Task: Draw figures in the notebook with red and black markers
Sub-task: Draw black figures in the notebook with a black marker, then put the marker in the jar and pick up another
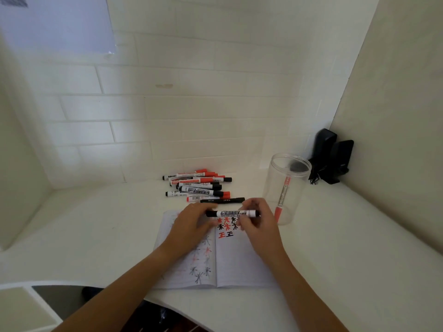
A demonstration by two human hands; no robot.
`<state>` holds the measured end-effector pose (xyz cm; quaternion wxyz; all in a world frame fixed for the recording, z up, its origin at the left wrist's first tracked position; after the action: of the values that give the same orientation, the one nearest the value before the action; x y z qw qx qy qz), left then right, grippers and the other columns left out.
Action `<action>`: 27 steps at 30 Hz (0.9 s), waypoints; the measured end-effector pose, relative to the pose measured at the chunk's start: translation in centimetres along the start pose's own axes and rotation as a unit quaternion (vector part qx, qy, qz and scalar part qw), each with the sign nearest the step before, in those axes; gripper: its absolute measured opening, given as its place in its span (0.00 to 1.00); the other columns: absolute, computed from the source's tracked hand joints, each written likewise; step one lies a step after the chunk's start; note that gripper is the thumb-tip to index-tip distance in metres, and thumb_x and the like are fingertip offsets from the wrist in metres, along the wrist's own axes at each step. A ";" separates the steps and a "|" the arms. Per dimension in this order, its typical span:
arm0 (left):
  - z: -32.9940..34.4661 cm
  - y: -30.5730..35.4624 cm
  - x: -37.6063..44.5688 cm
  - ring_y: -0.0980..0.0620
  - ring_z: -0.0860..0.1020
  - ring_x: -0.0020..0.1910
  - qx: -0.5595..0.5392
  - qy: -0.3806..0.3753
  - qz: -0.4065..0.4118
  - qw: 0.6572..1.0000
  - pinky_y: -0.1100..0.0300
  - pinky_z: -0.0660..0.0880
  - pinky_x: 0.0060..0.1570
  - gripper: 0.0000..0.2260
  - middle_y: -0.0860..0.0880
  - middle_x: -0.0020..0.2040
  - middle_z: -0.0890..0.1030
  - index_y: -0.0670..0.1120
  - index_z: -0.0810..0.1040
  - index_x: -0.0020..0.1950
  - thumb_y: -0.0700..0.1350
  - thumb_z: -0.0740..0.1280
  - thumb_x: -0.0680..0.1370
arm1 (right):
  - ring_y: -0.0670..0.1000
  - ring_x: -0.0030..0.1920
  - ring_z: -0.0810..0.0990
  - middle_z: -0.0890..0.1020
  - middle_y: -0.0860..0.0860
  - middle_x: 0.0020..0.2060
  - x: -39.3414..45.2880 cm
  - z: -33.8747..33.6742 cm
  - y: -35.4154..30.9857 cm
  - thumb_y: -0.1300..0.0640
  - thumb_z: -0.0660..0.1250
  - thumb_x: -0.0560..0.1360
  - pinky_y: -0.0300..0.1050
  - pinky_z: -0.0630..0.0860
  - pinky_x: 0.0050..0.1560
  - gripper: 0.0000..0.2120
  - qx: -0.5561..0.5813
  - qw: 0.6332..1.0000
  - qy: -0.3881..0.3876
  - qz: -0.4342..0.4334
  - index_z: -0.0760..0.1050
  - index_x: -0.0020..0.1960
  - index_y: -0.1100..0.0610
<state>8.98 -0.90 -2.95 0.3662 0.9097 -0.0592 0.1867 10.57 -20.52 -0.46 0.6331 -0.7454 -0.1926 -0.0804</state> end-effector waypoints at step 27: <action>3.0 -1.1 -1.4 0.55 0.52 0.80 0.221 -0.175 0.044 0.958 0.50 0.44 0.79 0.40 0.55 0.81 0.56 0.59 0.53 0.81 0.76 0.39 0.73 | 0.55 0.47 0.77 0.78 0.54 0.47 5.7 -10.0 -15.0 0.64 0.59 0.82 0.51 0.74 0.52 0.13 -0.366 0.853 0.290 -0.235 0.73 0.65 0.59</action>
<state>8.83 -2.22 -6.15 0.1311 0.9829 -0.1196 0.0485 11.12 -27.36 17.19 0.3040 -0.7986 -0.1260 -0.5039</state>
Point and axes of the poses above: each hand's wrist, its own x-axis towards the middle knuckle, its own z-axis out of the palm, y = z × x, the point moved 10 cm from there along x, towards the middle knuckle
